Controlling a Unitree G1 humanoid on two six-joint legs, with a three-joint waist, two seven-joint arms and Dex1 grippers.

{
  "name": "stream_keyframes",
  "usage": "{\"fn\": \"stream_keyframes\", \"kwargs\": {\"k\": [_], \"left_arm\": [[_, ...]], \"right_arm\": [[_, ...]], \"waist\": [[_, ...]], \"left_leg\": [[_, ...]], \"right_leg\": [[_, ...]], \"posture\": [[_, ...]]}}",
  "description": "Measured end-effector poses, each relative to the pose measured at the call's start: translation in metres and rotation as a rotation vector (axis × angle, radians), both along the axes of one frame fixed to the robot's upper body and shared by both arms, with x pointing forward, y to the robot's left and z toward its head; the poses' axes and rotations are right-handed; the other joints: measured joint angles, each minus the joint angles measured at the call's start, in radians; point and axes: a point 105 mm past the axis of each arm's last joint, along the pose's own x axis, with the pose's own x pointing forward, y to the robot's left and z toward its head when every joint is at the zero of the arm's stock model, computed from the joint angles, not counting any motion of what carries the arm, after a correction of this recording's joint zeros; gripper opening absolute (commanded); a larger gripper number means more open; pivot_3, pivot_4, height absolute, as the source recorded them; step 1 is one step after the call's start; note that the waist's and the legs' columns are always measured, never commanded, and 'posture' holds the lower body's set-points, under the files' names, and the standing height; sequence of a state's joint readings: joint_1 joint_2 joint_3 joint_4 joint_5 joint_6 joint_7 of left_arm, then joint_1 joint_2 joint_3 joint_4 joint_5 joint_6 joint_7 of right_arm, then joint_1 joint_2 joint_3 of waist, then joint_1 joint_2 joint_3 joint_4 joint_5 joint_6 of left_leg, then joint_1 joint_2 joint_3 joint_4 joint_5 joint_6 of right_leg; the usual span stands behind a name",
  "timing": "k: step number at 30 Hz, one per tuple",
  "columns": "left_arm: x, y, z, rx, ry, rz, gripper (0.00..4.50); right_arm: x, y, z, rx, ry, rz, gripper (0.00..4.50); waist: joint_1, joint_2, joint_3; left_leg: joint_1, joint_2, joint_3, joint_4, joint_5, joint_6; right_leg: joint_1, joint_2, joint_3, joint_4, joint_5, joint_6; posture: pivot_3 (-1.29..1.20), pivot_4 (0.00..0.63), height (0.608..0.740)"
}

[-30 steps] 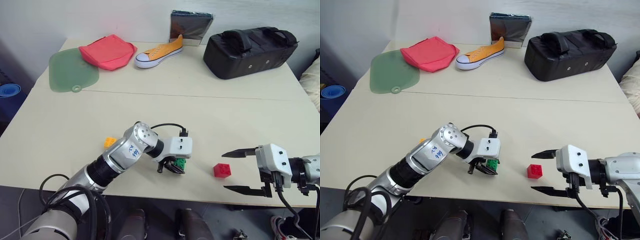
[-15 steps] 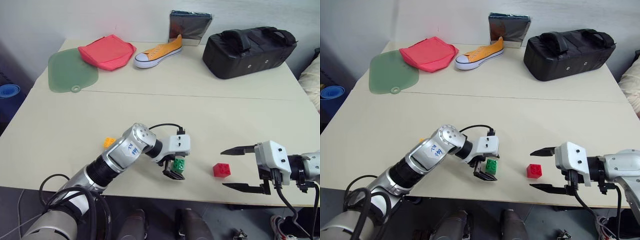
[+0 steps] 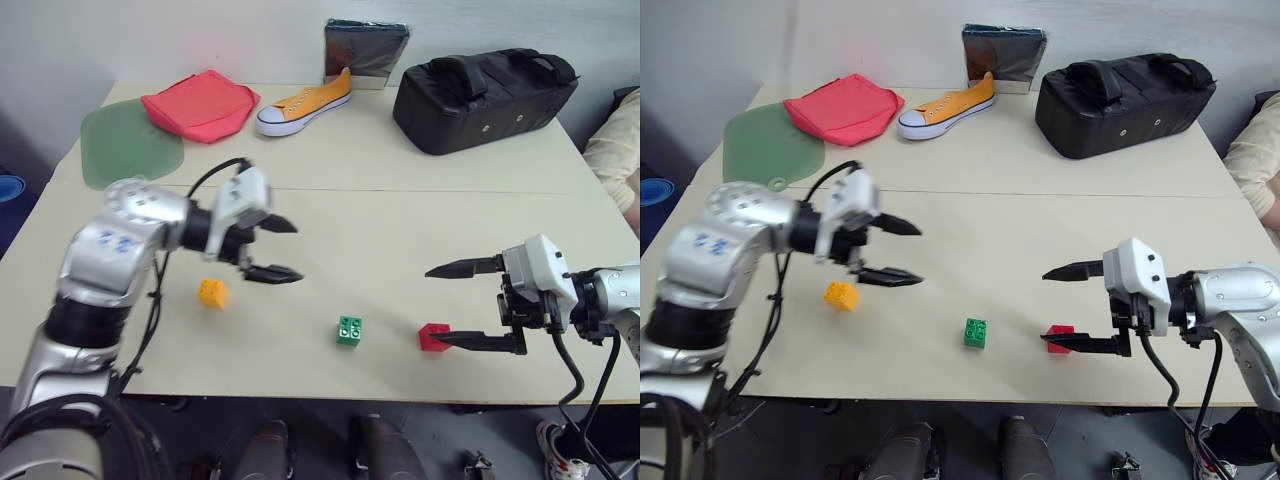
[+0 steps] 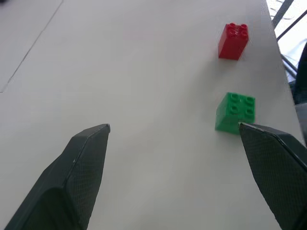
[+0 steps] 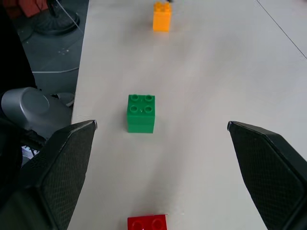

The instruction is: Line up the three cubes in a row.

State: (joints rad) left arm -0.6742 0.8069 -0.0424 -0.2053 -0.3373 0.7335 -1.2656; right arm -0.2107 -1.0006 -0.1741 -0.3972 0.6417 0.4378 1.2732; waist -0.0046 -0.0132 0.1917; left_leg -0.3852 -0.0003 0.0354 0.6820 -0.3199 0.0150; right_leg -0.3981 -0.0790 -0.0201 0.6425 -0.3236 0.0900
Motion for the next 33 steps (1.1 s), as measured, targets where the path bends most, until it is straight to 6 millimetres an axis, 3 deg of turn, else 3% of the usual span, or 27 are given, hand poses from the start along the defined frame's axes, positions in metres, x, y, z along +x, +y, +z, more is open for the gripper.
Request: {"fn": "stream_keyframes", "kwargs": {"k": [2,5,9,11,14,17,19,22,30,33], "left_arm": [[-0.016,0.027,-0.007,-0.018,0.008,0.048,4.48],[-0.023,0.055,-0.014,-0.03,0.01,0.218,4.48],[-0.042,0.1,-0.042,-0.03,0.036,0.502,4.48],[-0.056,0.112,-0.054,-0.056,0.042,0.62,4.48],[-0.076,0.114,-0.069,-0.065,0.05,0.705,4.48],[-0.083,0.118,-0.082,-0.07,0.063,0.795,4.48],[-0.077,0.117,-0.08,-0.125,0.053,0.871,4.48],[-0.067,0.095,-0.076,-0.225,0.046,0.889,4.48],[-0.044,0.075,-0.092,-0.222,0.074,1.02,4.48],[-0.031,0.076,-0.093,-0.214,0.062,1.096,4.48]], "right_arm": [[0.002,0.004,0.001,0.009,0.008,0.019,4.5],[0.001,0.01,0.002,0.007,0.01,0.057,4.5],[0.002,0.014,0.006,0.006,0.001,0.095,4.5],[0.003,0.016,0.007,0.008,-0.001,0.113,4.5],[0.006,0.016,0.007,0.006,0.001,0.122,4.5],[0.008,0.018,0.007,0.004,0.005,0.133,4.5],[0.01,0.019,0.006,0.008,0.006,0.131,4.5],[0.01,0.019,0.006,0.009,0.004,0.13,4.5],[0.008,0.019,0.0,0.014,0.014,0.113,4.5],[0.007,0.022,0.0,0.024,-0.004,0.11,4.5]], "waist": [[0.001,0.0,0.0],[0.006,0.0,0.0],[0.001,0.0,0.0],[0.0,0.0,0.0],[0.004,0.0,0.0],[0.006,0.0,0.0],[0.007,0.0,0.0],[0.004,0.0,-0.001],[0.003,0.0,-0.001],[0.004,0.0,-0.001]], "left_leg": [[0.0,0.0,-0.001,0.0,0.0,0.0],[-0.001,-0.001,-0.002,0.0,-0.001,0.001],[0.0,-0.001,-0.002,-0.002,-0.002,0.002],[0.0,-0.001,-0.002,-0.002,-0.002,0.001],[0.0,-0.001,-0.002,-0.002,-0.002,0.001],[0.0,-0.001,-0.003,-0.002,-0.003,0.001],[0.0,-0.001,-0.003,-0.002,-0.003,0.001],[0.0,-0.002,-0.003,-0.002,-0.003,0.001],[0.0,-0.001,-0.002,-0.002,-0.003,0.0],[0.0,-0.001,-0.002,-0.002,-0.003,0.0]], "right_leg": [[0.0,-0.001,0.0,-0.001,0.0,0.0],[0.001,-0.003,-0.001,-0.006,0.0,0.0],[0.001,-0.003,0.0,-0.007,0.0,0.0],[0.001,-0.003,0.0,-0.008,0.0,0.0],[0.002,-0.004,0.0,-0.009,0.0,0.0],[0.002,-0.004,-0.001,-0.009,0.0,-0.001],[0.002,-0.004,-0.001,-0.009,0.0,-0.001],[0.002,-0.004,-0.001,-0.009,0.0,0.0],[0.002,-0.002,0.0,-0.007,0.0,0.0],[0.002,-0.002,0.0,-0.006,0.0,0.0]], "posture": [[0.0,0.15,0.74],[0.0,0.15,0.74],[0.0,0.15,0.74],[0.0,0.15,0.74],[0.0,0.15,0.74],[0.0,0.15,0.74],[0.0,0.15,0.74],[0.0,0.15,0.74],[0.0,0.15,0.74],[0.0,0.15,0.74]]}}
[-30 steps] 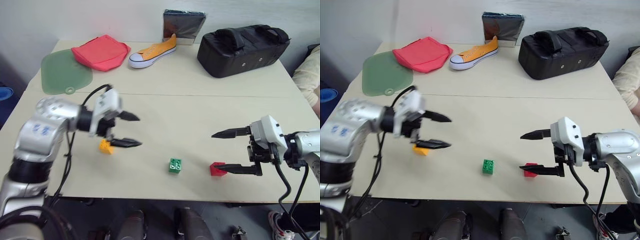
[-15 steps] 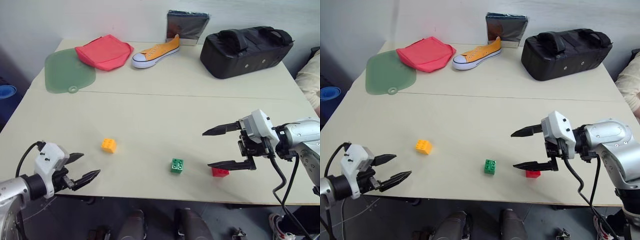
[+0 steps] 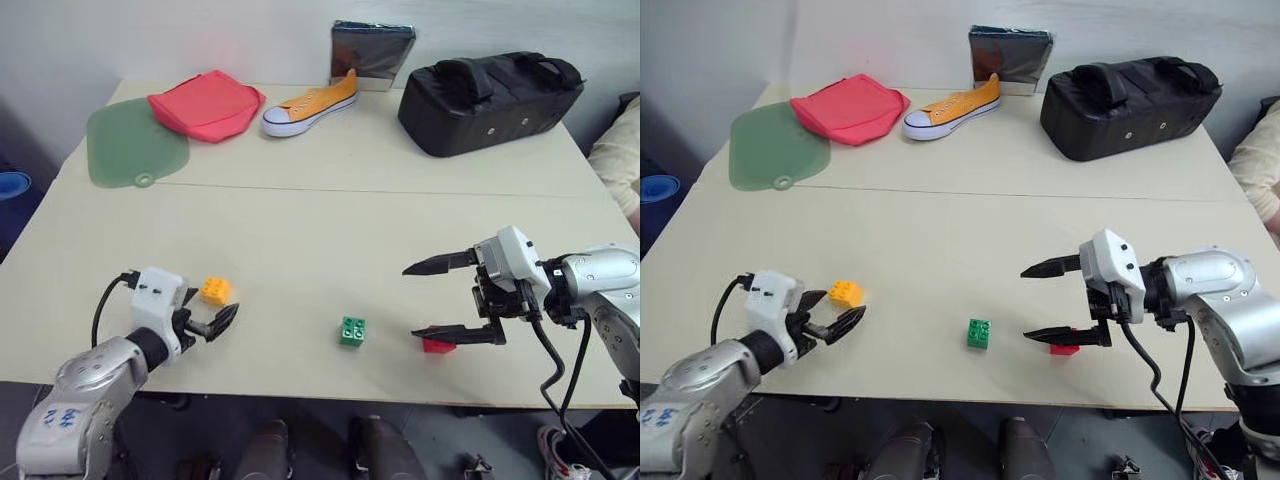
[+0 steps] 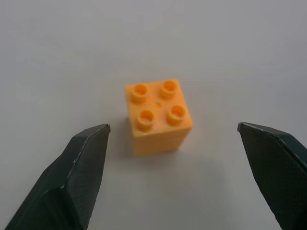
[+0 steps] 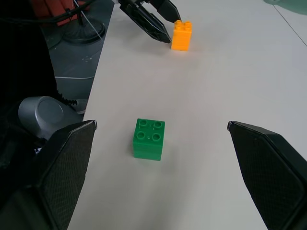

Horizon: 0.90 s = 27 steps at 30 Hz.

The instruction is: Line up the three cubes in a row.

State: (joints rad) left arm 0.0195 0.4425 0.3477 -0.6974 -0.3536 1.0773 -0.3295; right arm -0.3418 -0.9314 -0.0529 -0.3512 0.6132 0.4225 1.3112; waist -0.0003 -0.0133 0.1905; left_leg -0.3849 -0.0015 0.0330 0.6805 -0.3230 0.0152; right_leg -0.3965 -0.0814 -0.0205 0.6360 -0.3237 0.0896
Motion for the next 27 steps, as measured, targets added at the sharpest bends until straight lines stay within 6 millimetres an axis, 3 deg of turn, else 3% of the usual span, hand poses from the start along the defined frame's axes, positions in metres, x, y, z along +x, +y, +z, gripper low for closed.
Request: {"fn": "stream_keyframes", "kwargs": {"k": [8,11,19,27], "left_arm": [[0.012,-0.016,-0.008,-0.01,0.046,-0.028,4.48],[0.016,-0.017,-0.013,-0.017,0.064,-0.026,3.93],[0.016,-0.012,-0.009,-0.002,0.056,-0.028,1.52],[-0.002,-0.037,0.027,0.077,-0.027,-0.555,1.52]], "right_arm": [[0.002,0.0,0.001,0.0,-0.021,-0.016,4.5],[0.003,0.0,0.002,-0.001,-0.025,-0.016,4.5],[0.003,0.0,0.002,-0.002,-0.029,-0.023,4.5],[0.003,0.0,0.0,-0.012,-0.039,-0.022,4.5]], "waist": [[-0.001,0.0,0.0],[-0.001,0.0,0.0],[-0.001,0.0,0.0],[-0.003,0.0,0.0]], "left_leg": [[0.0,0.0,0.0,0.0,0.0,0.0],[0.0,0.0,0.0,0.0,0.0,0.0],[0.0,0.0,0.0,0.0,0.0,0.0],[0.0,0.0,0.0,-0.002,0.0,-0.001]], "right_leg": [[0.0,0.0,0.0,-0.001,0.0,0.0],[0.0,0.0,0.0,-0.001,0.0,0.0],[0.0,0.0,0.0,-0.001,0.0,0.0],[0.0,-0.001,0.0,-0.004,0.0,-0.001]], "posture": [[0.0,0.15,0.74],[0.0,0.15,0.74],[0.0,0.15,0.74],[0.0,0.15,0.74]]}}
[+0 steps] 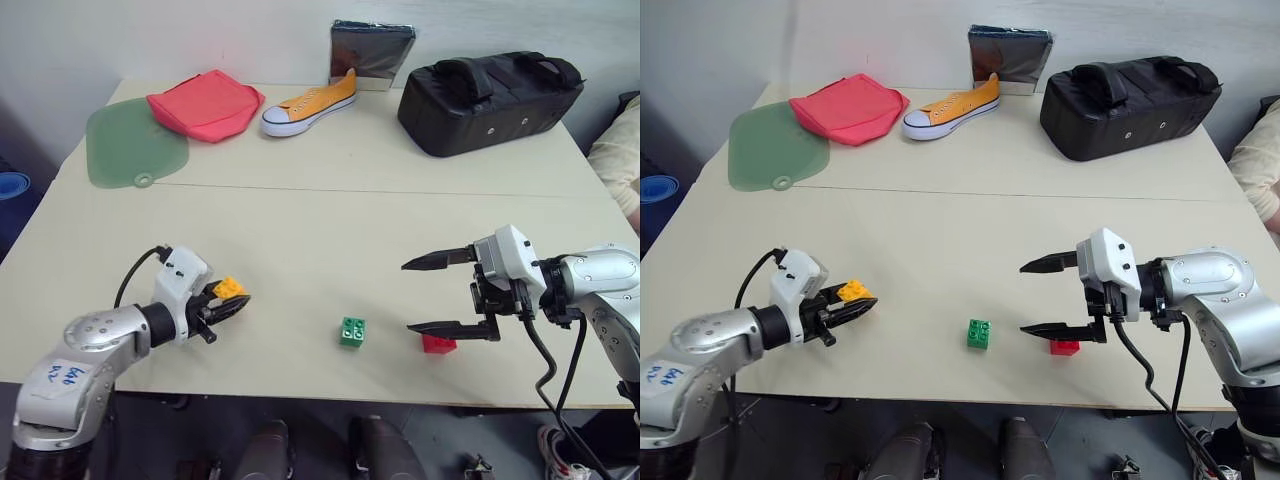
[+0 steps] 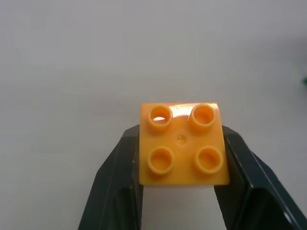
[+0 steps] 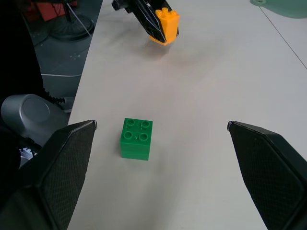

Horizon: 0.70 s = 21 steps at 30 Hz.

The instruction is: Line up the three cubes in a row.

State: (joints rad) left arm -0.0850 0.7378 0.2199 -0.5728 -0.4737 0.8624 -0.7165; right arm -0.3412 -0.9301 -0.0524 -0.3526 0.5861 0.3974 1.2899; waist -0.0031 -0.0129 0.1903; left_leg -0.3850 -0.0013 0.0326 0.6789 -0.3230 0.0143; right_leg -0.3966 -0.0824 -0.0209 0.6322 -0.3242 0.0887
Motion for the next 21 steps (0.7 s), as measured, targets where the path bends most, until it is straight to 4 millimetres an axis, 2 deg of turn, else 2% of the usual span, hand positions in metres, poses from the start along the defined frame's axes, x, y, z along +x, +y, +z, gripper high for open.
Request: {"fn": "stream_keyframes", "kwargs": {"k": [5,8,14,21], "left_arm": [[-0.012,-0.008,0.008,0.105,0.021,-0.383,1.52],[-0.01,-0.011,0.007,0.166,0.025,-0.555,1.52],[0.001,-0.013,0.001,0.223,0.017,-0.703,1.52],[0.003,-0.009,-0.02,0.314,0.036,-0.803,1.52]], "right_arm": [[-0.001,0.0,-0.001,-0.009,-0.002,0.004,4.5],[-0.003,0.001,-0.001,-0.016,-0.004,0.011,4.5],[-0.015,0.001,-0.007,-0.036,0.012,0.011,4.5],[-0.023,-0.002,-0.005,-0.037,0.017,-0.015,4.5]], "waist": [[-0.001,0.0,0.0],[0.001,0.001,0.0],[0.001,0.001,0.0],[0.001,0.001,0.0]], "left_leg": [[0.0,0.0,0.0,-0.002,0.0,0.0],[0.0,0.0,0.0,-0.003,0.0,0.0],[-0.001,0.0,0.0,-0.004,0.0,0.001],[-0.001,0.0,0.001,-0.003,0.001,0.002]], "right_leg": [[0.0,0.0,0.0,-0.002,0.0,0.0],[0.0,0.0,-0.001,-0.003,0.0,0.0],[-0.001,0.001,-0.001,-0.004,0.0,0.0],[-0.001,0.001,-0.001,-0.002,0.0,0.0]], "posture": [[0.0,0.15,0.74],[0.0,0.15,0.74],[0.0,0.15,0.74],[0.0,0.15,0.74]]}}
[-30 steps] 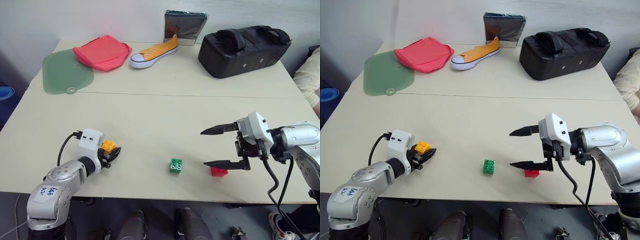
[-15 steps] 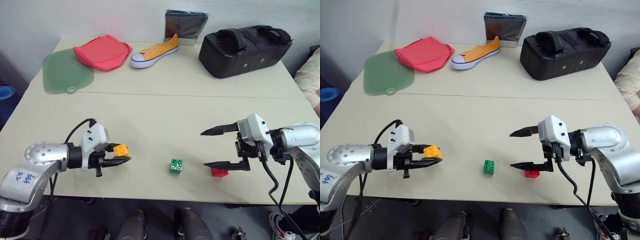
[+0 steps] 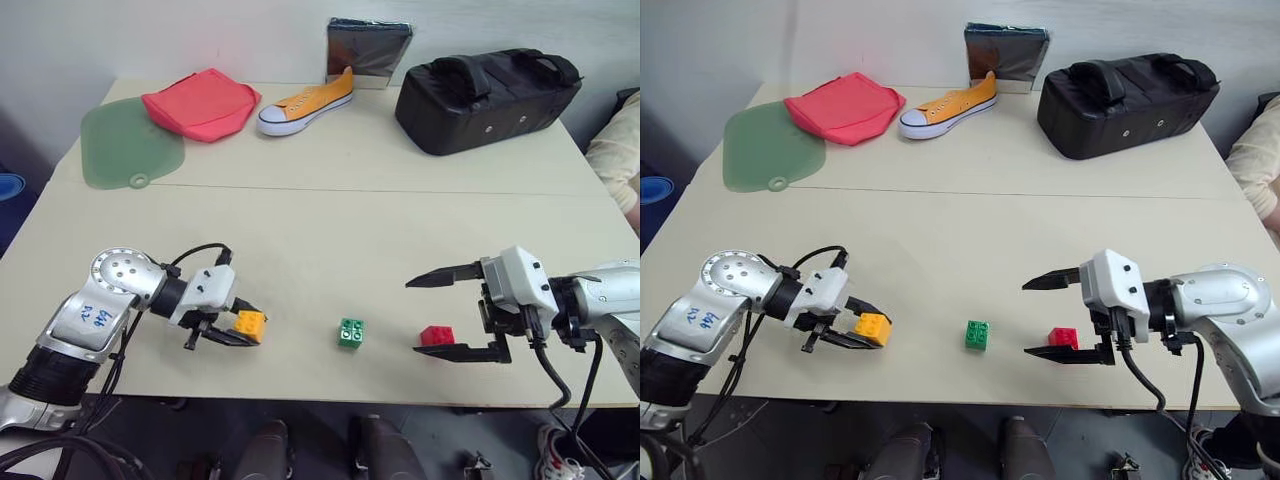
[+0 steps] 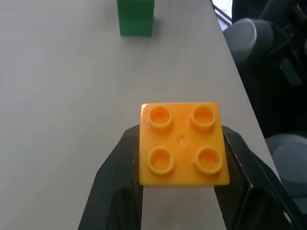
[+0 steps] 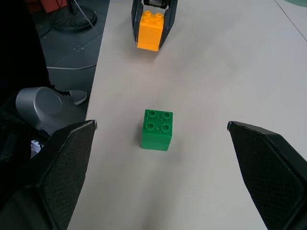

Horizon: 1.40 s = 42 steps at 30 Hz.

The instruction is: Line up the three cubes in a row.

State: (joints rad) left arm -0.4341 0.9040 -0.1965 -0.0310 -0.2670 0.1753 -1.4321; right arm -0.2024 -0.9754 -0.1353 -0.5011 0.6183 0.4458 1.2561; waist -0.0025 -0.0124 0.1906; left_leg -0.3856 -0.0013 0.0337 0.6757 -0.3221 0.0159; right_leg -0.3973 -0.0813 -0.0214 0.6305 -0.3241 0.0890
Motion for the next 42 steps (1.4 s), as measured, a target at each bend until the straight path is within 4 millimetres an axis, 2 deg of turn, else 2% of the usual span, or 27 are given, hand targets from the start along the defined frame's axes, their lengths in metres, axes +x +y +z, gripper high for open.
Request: {"fn": "stream_keyframes", "kwargs": {"k": [7,22,24,27,32,35,37,40,42], "left_arm": [[0.014,-0.003,0.0,-0.018,-0.018,0.013,1.52],[0.018,-0.01,-0.016,-0.025,0.017,0.003,1.52],[0.017,-0.01,-0.017,-0.023,0.025,-0.003,2.24],[0.016,-0.01,-0.018,-0.021,0.038,-0.002,2.98],[0.021,-0.004,-0.019,-0.029,0.04,0.039,4.47],[0.02,0.005,-0.01,-0.032,0.027,0.066,4.47],[0.015,0.022,0.003,-0.022,0.015,0.106,4.47],[0.006,0.032,0.017,-0.035,0.001,0.139,4.47],[-0.006,0.041,0.024,-0.043,0.026,0.178,4.47]], "right_arm": [[-0.002,0.0,-0.001,0.001,0.008,-0.013,4.5],[-0.001,0.001,0.0,0.001,-0.004,-0.018,4.5],[-0.001,0.001,0.0,0.0,-0.005,-0.018,4.5],[0.0,0.002,0.001,-0.001,-0.011,-0.02,4.5],[0.0,0.001,0.0,-0.002,-0.012,-0.021,4.5],[-0.002,-0.004,-0.004,0.0,0.012,-0.042,4.5],[-0.003,-0.019,-0.011,-0.011,0.05,-0.096,4.5],[-0.008,-0.038,-0.014,-0.022,0.065,-0.153,4.5],[-0.015,-0.057,-0.02,-0.037,0.081,-0.207,4.5]], "waist": [[0.001,0.0,0.0],[0.001,0.0,0.0],[0.001,0.0,0.0],[0.001,0.0,0.0],[0.001,0.0,0.0],[0.001,0.0,0.0],[0.0,0.0,0.0],[0.001,0.0,0.0],[0.001,0.0,0.0]], "left_leg": [[-0.001,0.0,0.0,0.003,0.0,0.001],[-0.001,0.0,0.0,0.004,0.0,0.001],[-0.001,0.0,0.0,0.004,0.0,0.001],[-0.001,0.0,0.0,0.004,0.0,0.001],[-0.001,0.0,0.0,0.004,0.0,0.001],[-0.001,0.0,-0.001,0.004,0.0,0.001],[-0.001,0.0,0.0,0.004,0.0,0.001],[0.0,0.0,-0.001,0.003,0.0,0.001],[0.0,0.001,-0.001,0.003,-0.001,0.001]], "right_leg": [[0.0,0.0,0.0,0.001,0.0,0.0],[0.0,0.0,0.0,0.007,0.0,0.0],[0.0,0.0,0.0,0.007,0.0,0.0],[0.0,0.0,0.0,0.007,0.0,0.0],[0.0,0.0,0.0,0.007,0.0,0.0],[0.0,0.0,0.0,0.006,0.0,0.0],[0.0,0.0,0.0,0.006,0.0,0.0],[0.002,0.0,0.0,0.006,0.0,0.0],[0.002,0.0,0.0,0.005,0.0,0.0]], "posture": [[0.0,0.15,0.74],[0.0,0.15,0.74],[0.0,0.15,0.74],[0.0,0.15,0.74],[0.0,0.15,0.74],[0.0,0.15,0.74],[0.0,0.15,0.74],[0.0,0.15,0.74],[0.0,0.15,0.74]]}}
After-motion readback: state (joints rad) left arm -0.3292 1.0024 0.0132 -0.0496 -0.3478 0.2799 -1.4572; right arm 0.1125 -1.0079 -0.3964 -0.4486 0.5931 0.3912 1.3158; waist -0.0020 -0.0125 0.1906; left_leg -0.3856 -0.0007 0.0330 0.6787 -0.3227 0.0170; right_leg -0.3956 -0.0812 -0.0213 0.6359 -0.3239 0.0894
